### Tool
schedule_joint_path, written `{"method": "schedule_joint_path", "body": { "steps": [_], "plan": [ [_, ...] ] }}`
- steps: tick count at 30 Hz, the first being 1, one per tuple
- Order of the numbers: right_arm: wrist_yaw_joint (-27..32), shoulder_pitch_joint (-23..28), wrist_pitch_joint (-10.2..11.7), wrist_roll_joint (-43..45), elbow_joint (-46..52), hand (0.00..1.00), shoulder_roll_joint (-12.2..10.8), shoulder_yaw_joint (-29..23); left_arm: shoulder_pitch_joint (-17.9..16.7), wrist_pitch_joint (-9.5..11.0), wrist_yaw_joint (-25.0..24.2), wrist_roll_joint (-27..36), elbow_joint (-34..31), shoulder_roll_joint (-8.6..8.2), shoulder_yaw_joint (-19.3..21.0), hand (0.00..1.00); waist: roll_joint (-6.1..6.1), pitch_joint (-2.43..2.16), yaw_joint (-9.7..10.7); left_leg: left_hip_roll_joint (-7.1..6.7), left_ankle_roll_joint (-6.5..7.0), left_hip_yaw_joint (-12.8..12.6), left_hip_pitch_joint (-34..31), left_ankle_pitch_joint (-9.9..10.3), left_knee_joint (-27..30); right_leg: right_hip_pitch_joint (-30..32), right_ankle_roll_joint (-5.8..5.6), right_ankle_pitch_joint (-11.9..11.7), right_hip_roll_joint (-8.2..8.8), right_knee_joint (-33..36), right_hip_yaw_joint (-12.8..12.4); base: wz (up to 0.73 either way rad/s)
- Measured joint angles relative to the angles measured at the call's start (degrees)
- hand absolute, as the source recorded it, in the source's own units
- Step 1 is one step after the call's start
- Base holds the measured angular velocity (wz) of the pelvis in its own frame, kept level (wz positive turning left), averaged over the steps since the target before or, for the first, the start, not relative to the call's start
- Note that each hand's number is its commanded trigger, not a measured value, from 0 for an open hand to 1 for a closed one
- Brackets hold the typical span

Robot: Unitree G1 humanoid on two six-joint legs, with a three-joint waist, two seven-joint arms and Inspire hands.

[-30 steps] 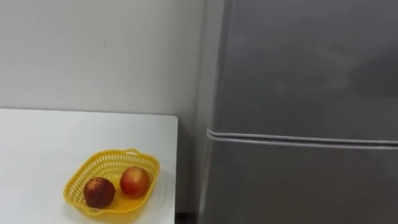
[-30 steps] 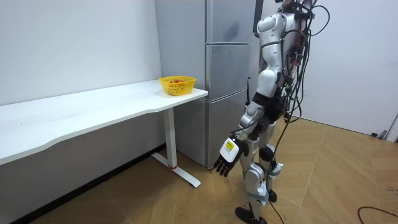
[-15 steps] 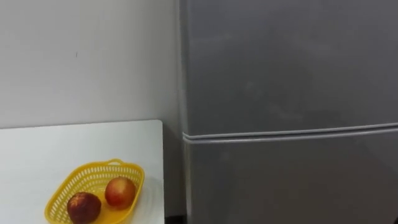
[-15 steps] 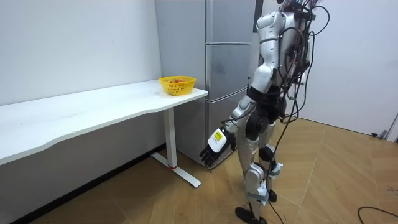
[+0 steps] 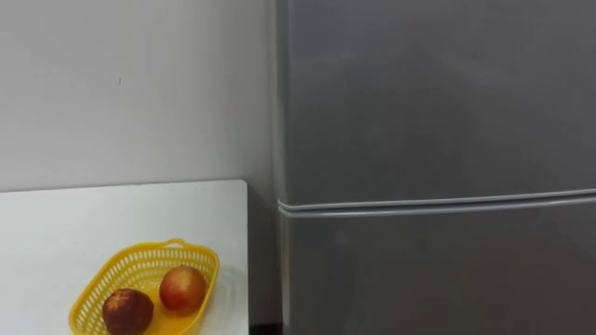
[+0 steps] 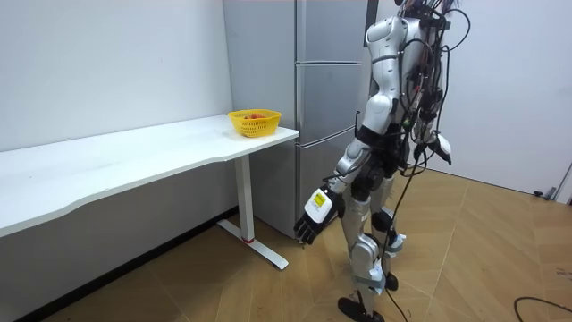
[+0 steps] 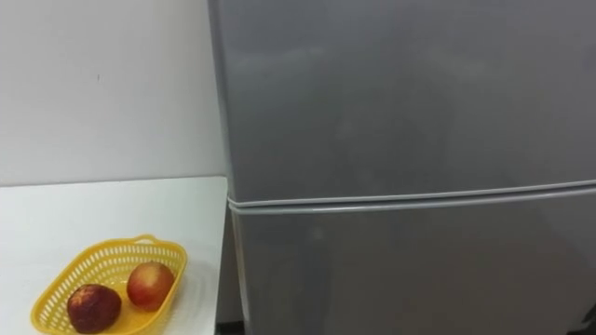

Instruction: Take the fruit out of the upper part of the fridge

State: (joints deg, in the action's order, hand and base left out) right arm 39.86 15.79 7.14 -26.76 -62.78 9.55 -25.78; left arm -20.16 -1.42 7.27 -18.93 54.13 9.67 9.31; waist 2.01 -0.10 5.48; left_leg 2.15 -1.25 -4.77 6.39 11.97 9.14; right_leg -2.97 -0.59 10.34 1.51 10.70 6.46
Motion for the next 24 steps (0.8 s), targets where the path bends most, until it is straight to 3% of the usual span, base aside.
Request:
{"method": "schedule_joint_path", "body": {
  "steps": [7, 14, 18, 24],
  "plan": [
    [-8.02, -0.43, -3.74, 0.19, -7.83, 0.0, -0.48, 2.03, 0.27, -1.29, -0.63, -0.83, 1.3, -0.25, 0.61, 0.0, 0.04, -0.09, -0.02, 0.14, -0.01, -0.05, 0.35, 0.05, -0.47, 0.33, 0.18, 0.5, -0.17, 1.0, -0.4, 0.0],
    [-17.38, -0.03, -9.87, 2.79, -11.49, 0.0, -1.11, 5.84, 1.22, -4.39, -0.65, -0.81, 3.27, -0.89, 3.15, 0.0, -0.35, -0.22, -0.85, 0.02, -0.01, 0.17, 1.04, 0.05, -0.32, -1.0, 0.14, 0.55, 0.04, 0.88, -0.06, 0.02],
    [-19.57, -0.61, -11.61, 7.02, -12.38, 0.0, -1.23, 9.0, 1.99, -4.86, -0.59, -0.71, 3.34, -2.22, 2.72, 0.0, -0.62, -0.13, -1.03, 0.02, 0.05, 0.33, 1.0, 0.14, -0.06, -0.87, 0.12, 0.66, 0.08, 0.95, 0.56, 0.04],
    [-20.81, -3.73, -13.34, 17.79, -12.06, 0.0, -1.21, 12.33, 2.86, -5.66, 1.04, -0.73, 4.9, -2.36, 1.11, 0.0, -1.37, -0.16, -1.34, 0.11, 0.04, 0.35, 1.21, 0.31, -0.29, -0.92, 0.21, 0.54, -0.11, 0.98, 0.1, -0.01]
  ]
}}
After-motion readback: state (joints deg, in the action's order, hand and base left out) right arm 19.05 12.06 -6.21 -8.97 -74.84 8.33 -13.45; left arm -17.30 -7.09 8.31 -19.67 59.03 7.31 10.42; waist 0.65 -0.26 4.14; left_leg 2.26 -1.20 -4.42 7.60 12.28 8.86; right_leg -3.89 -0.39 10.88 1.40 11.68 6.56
